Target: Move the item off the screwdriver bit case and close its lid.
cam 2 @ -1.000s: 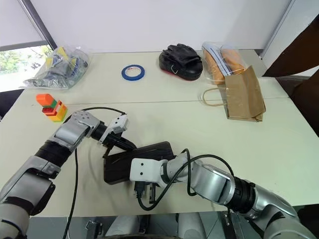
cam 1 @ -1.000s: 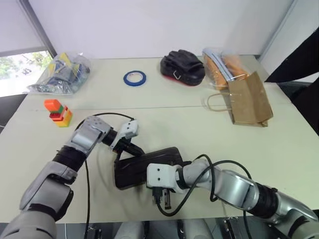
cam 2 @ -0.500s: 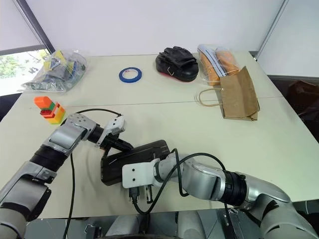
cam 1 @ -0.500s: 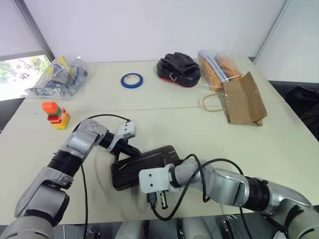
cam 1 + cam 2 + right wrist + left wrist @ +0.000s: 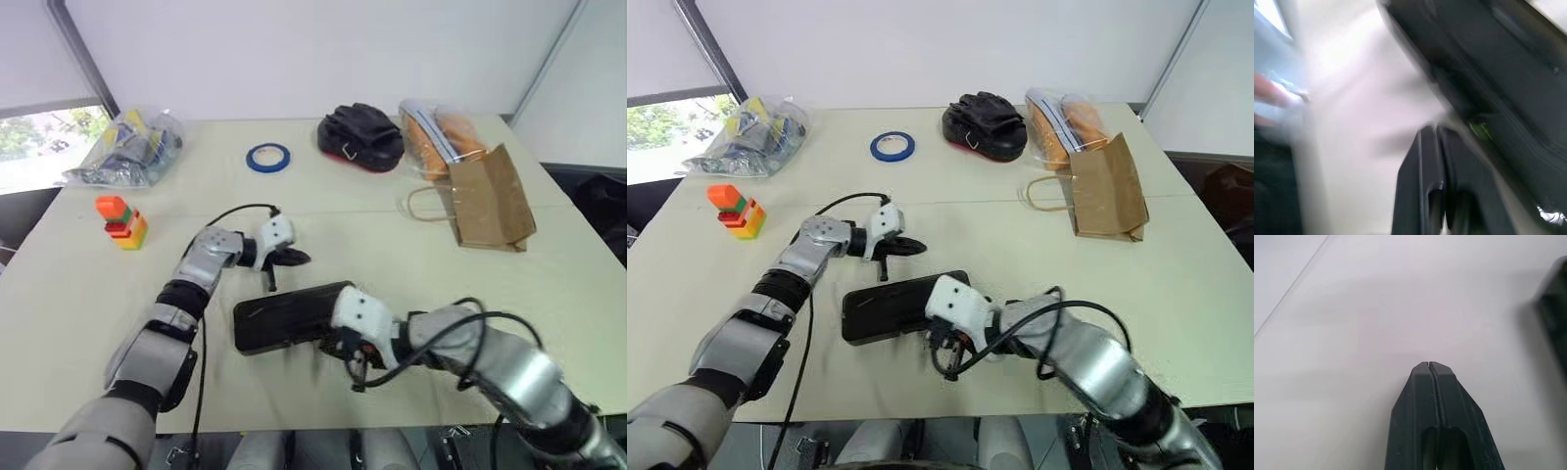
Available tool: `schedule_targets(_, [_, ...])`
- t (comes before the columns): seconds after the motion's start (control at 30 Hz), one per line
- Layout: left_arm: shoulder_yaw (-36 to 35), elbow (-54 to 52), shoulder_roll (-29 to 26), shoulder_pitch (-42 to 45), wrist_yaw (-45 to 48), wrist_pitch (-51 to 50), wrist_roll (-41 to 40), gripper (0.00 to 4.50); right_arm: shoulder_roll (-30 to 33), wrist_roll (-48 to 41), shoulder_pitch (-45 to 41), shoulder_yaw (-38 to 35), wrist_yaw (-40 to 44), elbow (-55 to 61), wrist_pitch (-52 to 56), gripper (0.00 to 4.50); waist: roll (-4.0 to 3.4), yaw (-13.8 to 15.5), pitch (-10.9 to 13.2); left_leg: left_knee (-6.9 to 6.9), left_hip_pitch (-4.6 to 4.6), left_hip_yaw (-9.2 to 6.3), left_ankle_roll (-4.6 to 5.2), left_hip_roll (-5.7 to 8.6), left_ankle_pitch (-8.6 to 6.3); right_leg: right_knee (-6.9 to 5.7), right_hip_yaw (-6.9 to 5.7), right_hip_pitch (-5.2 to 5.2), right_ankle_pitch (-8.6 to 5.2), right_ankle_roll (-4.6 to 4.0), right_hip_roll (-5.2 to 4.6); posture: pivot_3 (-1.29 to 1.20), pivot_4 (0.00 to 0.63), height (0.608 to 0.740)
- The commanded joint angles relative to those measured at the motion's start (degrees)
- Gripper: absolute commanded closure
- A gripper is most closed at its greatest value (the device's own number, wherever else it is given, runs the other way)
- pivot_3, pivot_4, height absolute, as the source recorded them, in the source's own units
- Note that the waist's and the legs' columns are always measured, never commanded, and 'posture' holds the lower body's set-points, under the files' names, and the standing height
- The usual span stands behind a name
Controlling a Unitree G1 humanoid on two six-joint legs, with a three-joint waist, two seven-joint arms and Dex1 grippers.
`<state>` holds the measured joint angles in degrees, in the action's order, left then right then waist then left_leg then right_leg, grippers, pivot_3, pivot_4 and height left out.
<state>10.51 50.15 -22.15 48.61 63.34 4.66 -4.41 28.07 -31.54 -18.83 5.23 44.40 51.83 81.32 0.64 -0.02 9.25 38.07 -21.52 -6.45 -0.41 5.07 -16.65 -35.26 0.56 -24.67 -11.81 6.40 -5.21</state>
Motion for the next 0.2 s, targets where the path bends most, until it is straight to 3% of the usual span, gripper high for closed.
schedule_targets(0.03, [-9.4,-7.8,-3.9,-1.6,-2.1,-7.2,-7.6,4.5,-3.8,-10.9,-4.0,-20.9,3.0,-1.2,3.6,4.43,0.01,-0.4,0.0,0.01,0.04,0.0,0.0,0.01,0.0,0.0,0.0,0.04,0.0,0.0,0.0,0.0,0.15,0.74])
schedule_targets(0.1, [-13.9,-15.6,-6.3,-5.3,-4.4,-13.5,-11.2,4.5,-4.4,-11.3,-6.5,-29.2,0.6,-7.0,1.8,4.43,0.0,-0.8,0.0,0.01,0.04,0.03,0.0,0.03,0.0,0.0,0.03,0.04,0.01,0.0,-0.04,0.0,0.15,0.74])
schedule_targets(0.2, [-17.8,-27.8,-8.8,-12.1,-8.1,-20.7,-14.1,4.5,-2.7,-9.7,-7.0,-33.4,-2.3,-14.2,-3.2,4.43,-0.01,-0.7,0.0,-0.07,0.09,0.06,0.0,0.04,-0.01,-0.02,0.06,0.04,0.02,-0.01,-0.08,0.0,0.15,0.74])
